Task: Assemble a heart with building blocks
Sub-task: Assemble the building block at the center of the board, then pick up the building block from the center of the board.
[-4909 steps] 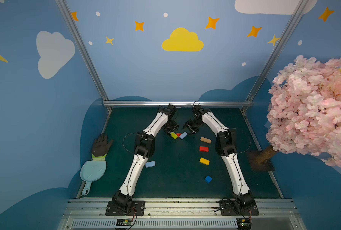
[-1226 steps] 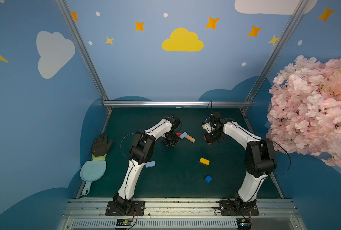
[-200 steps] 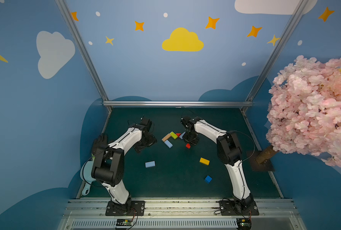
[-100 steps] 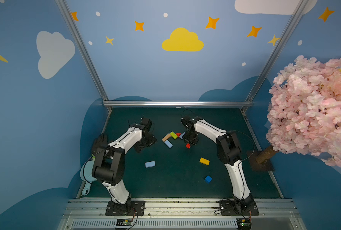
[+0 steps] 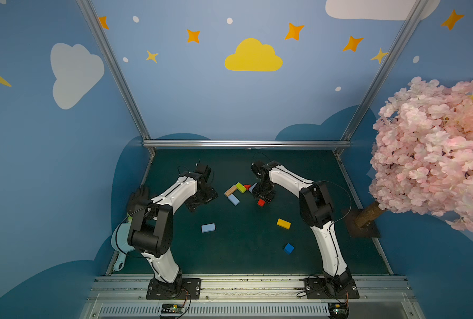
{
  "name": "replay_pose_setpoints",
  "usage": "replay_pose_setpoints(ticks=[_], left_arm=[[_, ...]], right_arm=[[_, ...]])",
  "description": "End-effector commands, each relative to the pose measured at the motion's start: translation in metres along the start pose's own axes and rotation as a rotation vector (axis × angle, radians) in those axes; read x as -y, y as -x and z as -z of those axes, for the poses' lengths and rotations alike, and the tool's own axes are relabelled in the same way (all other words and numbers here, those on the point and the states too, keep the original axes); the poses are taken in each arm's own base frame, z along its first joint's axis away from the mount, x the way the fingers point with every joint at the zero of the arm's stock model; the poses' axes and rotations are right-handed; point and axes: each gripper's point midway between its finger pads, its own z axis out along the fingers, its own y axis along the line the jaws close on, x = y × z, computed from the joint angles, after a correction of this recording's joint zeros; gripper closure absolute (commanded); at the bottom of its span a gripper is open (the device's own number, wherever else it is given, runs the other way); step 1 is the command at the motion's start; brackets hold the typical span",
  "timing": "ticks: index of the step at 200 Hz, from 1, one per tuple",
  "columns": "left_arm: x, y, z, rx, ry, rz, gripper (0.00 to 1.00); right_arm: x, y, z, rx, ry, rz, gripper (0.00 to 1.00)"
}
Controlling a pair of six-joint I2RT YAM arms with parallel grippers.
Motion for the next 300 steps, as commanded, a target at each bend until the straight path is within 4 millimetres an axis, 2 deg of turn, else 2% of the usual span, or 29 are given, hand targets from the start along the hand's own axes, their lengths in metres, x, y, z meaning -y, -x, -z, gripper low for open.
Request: replay_pose_setpoints(ticks=[1, 9, 16, 34, 58, 89, 115, 123, 127, 134, 144, 146, 155, 164, 172, 180, 198, 218, 232, 251, 264, 277, 300], left_arm=[[0.000, 0.002, 0.006, 0.002, -0.004, 0.006, 0.00], [-0.001, 0.002, 0.006, 0.003, -0.005, 0.006, 0.00], [-0.001, 0.002, 0.007, 0.004, -0.006, 0.007, 0.00], [-0.002, 0.002, 0.008, 0.007, -0.005, 0.007, 0.00], [-0.002, 0.002, 0.010, 0.010, -0.009, 0.003, 0.00], [-0.005, 0.001, 0.015, 0.017, -0.006, 0.000, 0.00], [-0.007, 0.001, 0.029, 0.033, -0.018, 0.002, 0.00], [-0.010, 0.000, 0.034, 0.040, -0.016, 0.007, 0.00], [-0.013, -0.001, 0.037, 0.042, -0.013, 0.011, 0.00], [-0.018, -0.005, 0.041, 0.042, -0.009, 0.024, 0.00], [-0.024, -0.014, 0.045, 0.033, -0.013, 0.051, 0.00], [-0.025, -0.016, 0.046, 0.030, -0.017, 0.053, 0.00], [-0.031, -0.028, 0.046, 0.010, -0.024, 0.081, 0.00], [-0.037, -0.041, 0.045, -0.020, -0.033, 0.116, 0.00], [-0.043, -0.055, 0.042, -0.051, -0.031, 0.153, 0.00], [-0.046, -0.066, 0.039, -0.079, -0.030, 0.182, 0.00], [-0.051, -0.084, 0.033, -0.122, -0.017, 0.240, 0.00], [-0.050, -0.099, 0.021, -0.180, 0.013, 0.292, 0.00], [-0.051, -0.110, 0.013, -0.208, 0.045, 0.329, 0.00], [-0.049, -0.124, 0.001, -0.234, 0.063, 0.384, 0.00], [-0.048, -0.130, -0.008, -0.247, 0.068, 0.414, 0.00], [-0.050, -0.132, -0.013, -0.248, 0.087, 0.436, 0.00], [-0.046, -0.128, -0.016, -0.234, 0.096, 0.463, 0.00]], right_arm=[[0.012, -0.006, -0.014, -0.041, -0.065, 0.011, 0.20], [0.011, -0.005, -0.010, -0.027, -0.068, 0.028, 0.11], [0.010, -0.005, -0.006, -0.013, -0.068, 0.047, 0.09], [0.006, -0.005, 0.009, 0.025, -0.047, 0.102, 0.08], [0.001, -0.007, 0.042, 0.093, -0.007, 0.187, 0.07], [0.005, -0.016, 0.106, 0.208, 0.067, 0.299, 0.07], [0.023, -0.027, 0.178, 0.365, 0.136, 0.436, 0.07], [0.028, -0.035, 0.193, 0.417, 0.176, 0.511, 0.07], [0.031, -0.039, 0.196, 0.433, 0.203, 0.534, 0.03], [0.038, -0.049, 0.192, 0.414, 0.270, 0.574, 0.02], [0.038, -0.067, 0.165, 0.308, 0.439, 0.634, 0.02], [0.038, -0.068, 0.165, 0.293, 0.475, 0.632, 0.02], [0.053, -0.076, 0.142, 0.155, 0.567, 0.590, 0.02], [0.062, -0.083, 0.132, 0.034, 0.683, 0.579, 0.03], [0.081, -0.079, 0.123, 0.019, 0.655, 0.574, 0.06], [0.094, -0.078, 0.123, 0.070, 0.613, 0.685, 0.09], [0.110, -0.076, 0.131, 0.273, 0.530, 1.004, 0.11], [0.123, -0.071, 0.124, 0.432, 0.430, 1.331, 0.11], [0.134, -0.063, 0.116, 0.467, 0.328, 1.452, 0.13], [0.149, -0.064, 0.101, 0.411, 0.216, 1.637, 0.16], [0.161, -0.059, 0.087, 0.360, 0.119, 1.730, 0.19], [0.163, -0.047, 0.077, 0.427, 0.014, 1.775, 0.23], [0.160, -0.047, 0.067, 0.415, 0.008, 1.832, 0.26]])
